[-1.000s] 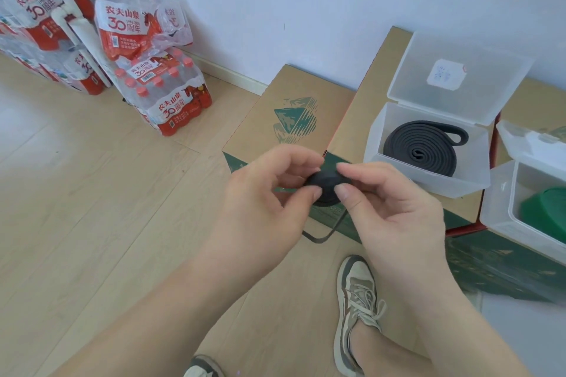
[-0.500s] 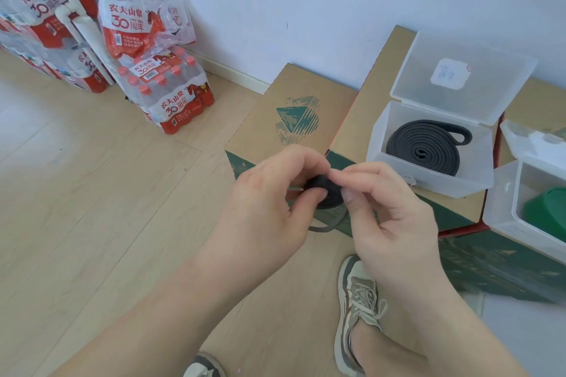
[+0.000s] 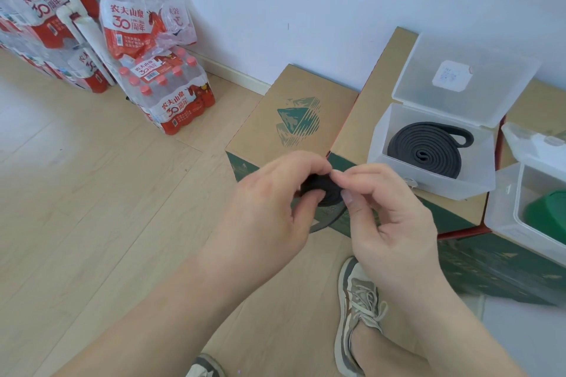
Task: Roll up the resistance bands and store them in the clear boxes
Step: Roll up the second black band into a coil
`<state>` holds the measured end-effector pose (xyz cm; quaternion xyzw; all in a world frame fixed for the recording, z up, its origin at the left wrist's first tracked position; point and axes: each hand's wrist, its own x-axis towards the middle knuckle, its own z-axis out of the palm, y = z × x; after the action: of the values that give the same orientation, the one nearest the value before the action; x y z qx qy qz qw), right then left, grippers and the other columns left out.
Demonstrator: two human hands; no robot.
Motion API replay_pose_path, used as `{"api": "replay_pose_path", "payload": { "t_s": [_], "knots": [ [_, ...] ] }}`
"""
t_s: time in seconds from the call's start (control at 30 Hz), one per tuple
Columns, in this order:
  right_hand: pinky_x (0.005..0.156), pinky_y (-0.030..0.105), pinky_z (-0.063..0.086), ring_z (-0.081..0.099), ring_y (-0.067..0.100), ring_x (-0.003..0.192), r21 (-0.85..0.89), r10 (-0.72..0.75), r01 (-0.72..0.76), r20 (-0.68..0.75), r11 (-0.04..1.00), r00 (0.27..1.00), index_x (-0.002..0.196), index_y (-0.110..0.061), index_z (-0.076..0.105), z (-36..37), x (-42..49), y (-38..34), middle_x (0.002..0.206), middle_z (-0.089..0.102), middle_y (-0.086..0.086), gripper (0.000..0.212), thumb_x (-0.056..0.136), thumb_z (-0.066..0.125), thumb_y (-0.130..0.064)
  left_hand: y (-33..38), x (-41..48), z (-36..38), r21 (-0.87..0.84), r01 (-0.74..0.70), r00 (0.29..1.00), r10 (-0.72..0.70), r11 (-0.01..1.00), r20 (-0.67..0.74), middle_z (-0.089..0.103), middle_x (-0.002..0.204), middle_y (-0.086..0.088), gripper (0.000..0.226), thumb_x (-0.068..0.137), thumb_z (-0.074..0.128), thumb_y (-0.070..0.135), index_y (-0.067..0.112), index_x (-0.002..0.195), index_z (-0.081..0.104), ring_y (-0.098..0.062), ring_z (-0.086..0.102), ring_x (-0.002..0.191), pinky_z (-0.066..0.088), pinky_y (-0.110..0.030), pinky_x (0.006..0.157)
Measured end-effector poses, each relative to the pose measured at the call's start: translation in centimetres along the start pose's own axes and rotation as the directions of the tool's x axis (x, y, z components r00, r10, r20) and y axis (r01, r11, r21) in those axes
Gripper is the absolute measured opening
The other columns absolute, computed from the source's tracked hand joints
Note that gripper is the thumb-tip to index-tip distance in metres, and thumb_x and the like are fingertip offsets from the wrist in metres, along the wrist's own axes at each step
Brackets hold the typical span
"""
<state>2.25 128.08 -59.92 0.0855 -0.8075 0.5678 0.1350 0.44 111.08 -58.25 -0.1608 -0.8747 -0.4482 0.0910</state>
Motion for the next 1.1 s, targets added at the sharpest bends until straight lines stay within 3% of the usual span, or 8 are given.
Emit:
{"api": "replay_pose_path", "payload": {
  "t_s": [0.13, 0.27, 0.4, 0.6, 0.73, 0.9, 1.0, 1.1],
  "knots": [
    [0.083, 0.02, 0.057, 0.076, 0.014, 0.092, 0.295, 0.272, -0.238, -0.08, 0.926, 0.959, 0.103, -0.019, 0.076, 0.0, 0.1, -0.4, 0.097, 0.08, 0.0, 0.034, 0.087, 0.074, 0.011, 0.9, 0.3, -0.3, -0.344, 0.246, 0.964, -0.265, 0.906, -0.011, 0.074, 0.093, 0.013, 0.034, 0.089, 0.072, -0.004, 0.028, 0.101, 0.07, -0.007, 0.07, 0.09, 0.06, -0.024, 0.073],
    [0.084, 0.02, 0.058, 0.077, 0.015, 0.094, 0.353, 0.291, -0.247, -0.079, 0.903, 0.953, 0.105, -0.019, 0.074, 0.0, 0.1, -0.5, 0.1, 0.081, 0.001, 0.039, 0.084, 0.076, 0.013, 0.7, 0.5, -0.3, -0.544, 0.394, 0.897, -0.44, 0.741, 0.049, 0.078, 0.095, 0.003, 0.028, 0.087, 0.077, 0.0, 0.026, 0.094, 0.069, -0.02, 0.075, 0.092, 0.062, -0.051, 0.084],
    [0.088, 0.02, 0.054, 0.072, 0.015, 0.098, 0.197, 0.186, -0.174, -0.047, 0.965, 0.981, 0.105, -0.023, 0.075, 0.2, -0.1, 0.0, 0.103, 0.077, -0.002, 0.043, 0.091, 0.066, 0.017, 0.7, 0.3, -0.1, -0.374, 0.381, 0.918, -0.394, 0.845, 0.046, 0.075, 0.092, 0.011, 0.023, 0.085, 0.081, 0.011, 0.027, 0.086, 0.064, -0.011, 0.073, 0.09, 0.062, -0.042, 0.081],
    [0.089, 0.022, 0.052, 0.068, 0.022, 0.103, 0.049, 0.056, -0.056, -0.008, 0.997, 0.998, 0.105, -0.024, 0.075, -0.1, 0.1, 0.3, 0.105, 0.07, 0.004, 0.047, 0.093, 0.061, 0.019, 0.5, 0.3, 0.3, -0.052, 0.071, 0.996, -0.068, 0.996, 0.055, 0.069, 0.1, 0.017, 0.038, 0.084, 0.072, 0.002, 0.029, 0.11, 0.066, -0.006, 0.068, 0.095, 0.061, -0.033, 0.074],
    [0.083, 0.016, 0.056, 0.074, 0.006, 0.094, 0.297, 0.279, -0.238, -0.105, 0.925, 0.955, 0.102, -0.019, 0.075, -0.5, 0.4, -0.6, 0.097, 0.08, -0.006, 0.038, 0.088, 0.071, 0.016, 1.5, 0.6, 0.2, -0.298, 0.264, 0.962, -0.271, 0.917, 0.019, 0.073, 0.092, 0.016, 0.034, 0.087, 0.073, -0.001, 0.03, 0.1, 0.07, -0.006, 0.07, 0.091, 0.059, -0.022, 0.07],
    [0.088, 0.026, 0.06, 0.075, 0.013, 0.095, 0.351, 0.308, -0.244, -0.138, 0.904, 0.941, 0.105, -0.02, 0.076, -0.9, 0.1, -0.9, 0.1, 0.081, 0.002, 0.039, 0.09, 0.068, 0.016, 2.1, 0.7, 0.0, -0.574, 0.364, 0.914, -0.4, 0.733, 0.068, 0.076, 0.089, 0.0, 0.027, 0.09, 0.073, -0.001, 0.025, 0.095, 0.069, -0.023, 0.075, 0.087, 0.064, -0.04, 0.079],
    [0.09, 0.026, 0.058, 0.074, 0.012, 0.097, 0.268, 0.279, -0.23, -0.162, 0.936, 0.947, 0.103, -0.022, 0.077, -1.0, 0.0, -1.1, 0.1, 0.08, -0.001, 0.041, 0.094, 0.062, 0.016, 2.3, 0.5, 0.0, -0.378, 0.317, 0.947, -0.315, 0.87, 0.069, 0.072, 0.093, 0.017, 0.032, 0.087, 0.075, 0.004, 0.033, 0.097, 0.064, -0.006, 0.071, 0.086, 0.057, -0.019, 0.074],
    [0.086, 0.03, 0.055, 0.07, 0.02, 0.098, -0.001, 0.095, -0.095, -0.065, 0.995, 0.993, 0.103, -0.017, 0.08, -1.5, 0.2, -1.1, 0.099, 0.073, 0.002, 0.039, 0.095, 0.059, 0.015, 2.4, 0.4, 0.0, -0.128, 0.154, 0.988, -0.149, 0.98, 0.047, 0.067, 0.101, 0.026, 0.036, 0.087, 0.074, 0.01, 0.039, 0.103, 0.062, 0.002, 0.068, 0.095, 0.059, -0.024, 0.079]
  ]
}}
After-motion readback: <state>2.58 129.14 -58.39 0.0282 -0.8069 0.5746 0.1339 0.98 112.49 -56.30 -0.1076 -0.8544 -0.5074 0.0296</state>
